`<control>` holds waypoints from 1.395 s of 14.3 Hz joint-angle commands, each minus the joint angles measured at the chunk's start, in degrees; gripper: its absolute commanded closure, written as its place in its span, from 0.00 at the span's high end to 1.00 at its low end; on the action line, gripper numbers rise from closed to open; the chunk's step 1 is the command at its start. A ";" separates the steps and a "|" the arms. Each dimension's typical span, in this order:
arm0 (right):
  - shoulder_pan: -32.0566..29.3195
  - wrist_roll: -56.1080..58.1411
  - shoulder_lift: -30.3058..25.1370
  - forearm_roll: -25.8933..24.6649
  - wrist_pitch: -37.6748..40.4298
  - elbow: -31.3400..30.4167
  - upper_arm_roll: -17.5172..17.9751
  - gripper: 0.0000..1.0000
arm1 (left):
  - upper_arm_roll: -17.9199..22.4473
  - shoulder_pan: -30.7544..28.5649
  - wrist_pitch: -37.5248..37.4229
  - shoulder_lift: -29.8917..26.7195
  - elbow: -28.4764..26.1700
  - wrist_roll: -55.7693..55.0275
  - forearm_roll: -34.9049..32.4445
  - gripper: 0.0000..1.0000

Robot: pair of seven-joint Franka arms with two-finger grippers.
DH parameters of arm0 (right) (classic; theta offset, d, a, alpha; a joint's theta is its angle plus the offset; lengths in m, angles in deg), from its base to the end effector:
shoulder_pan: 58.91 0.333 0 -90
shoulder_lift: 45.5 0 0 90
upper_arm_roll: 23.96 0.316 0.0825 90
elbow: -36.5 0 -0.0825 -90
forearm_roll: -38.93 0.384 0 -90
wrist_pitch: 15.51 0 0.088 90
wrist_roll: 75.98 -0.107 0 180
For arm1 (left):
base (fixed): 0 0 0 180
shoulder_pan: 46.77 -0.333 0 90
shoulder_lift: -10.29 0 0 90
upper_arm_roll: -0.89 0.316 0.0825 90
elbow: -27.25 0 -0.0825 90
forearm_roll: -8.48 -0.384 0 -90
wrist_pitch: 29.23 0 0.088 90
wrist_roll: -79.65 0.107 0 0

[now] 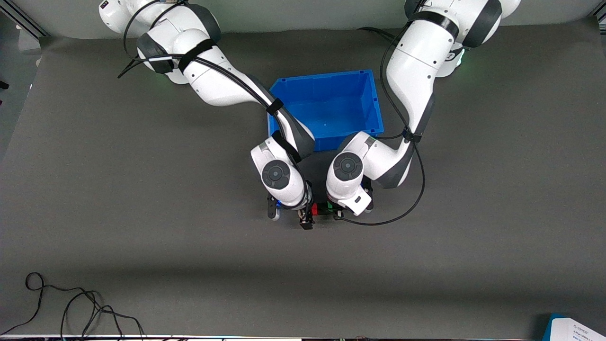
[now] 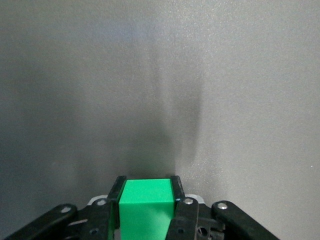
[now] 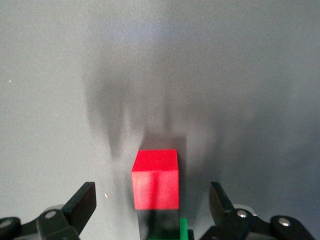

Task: Attach green and red cubes to black cube
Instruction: 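Open both grippers and lift them off the joined cubes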

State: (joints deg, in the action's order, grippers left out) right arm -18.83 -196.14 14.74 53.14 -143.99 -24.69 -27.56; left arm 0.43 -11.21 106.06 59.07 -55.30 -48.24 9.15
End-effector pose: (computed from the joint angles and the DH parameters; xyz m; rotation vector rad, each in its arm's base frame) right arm 0.6180 0.4873 0.1942 -2.1127 2.1066 0.1835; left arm 0.5911 -0.4285 0.1869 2.1237 2.2184 -0.0071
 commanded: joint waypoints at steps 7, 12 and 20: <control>-1.24 3.61 -8.72 -3.03 6.57 -0.59 -1.49 1.00 | 0.90 0.38 0.06 0.44 2.83 -0.17 -0.41 1.00; -6.06 20.02 -15.57 -3.83 16.93 -2.78 -1.67 1.00 | 1.42 0.12 -9.77 -0.43 4.42 0.09 -3.30 1.00; -6.77 52.97 -33.41 -3.74 18.53 -22.19 -11.76 1.00 | 3.01 -4.00 -20.05 -8.68 5.65 5.35 -4.45 1.00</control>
State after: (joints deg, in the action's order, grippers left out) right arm -26.34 -151.33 -10.25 49.89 -124.68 -35.67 -36.95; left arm 3.20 -14.06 89.85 54.00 -49.07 -45.09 5.35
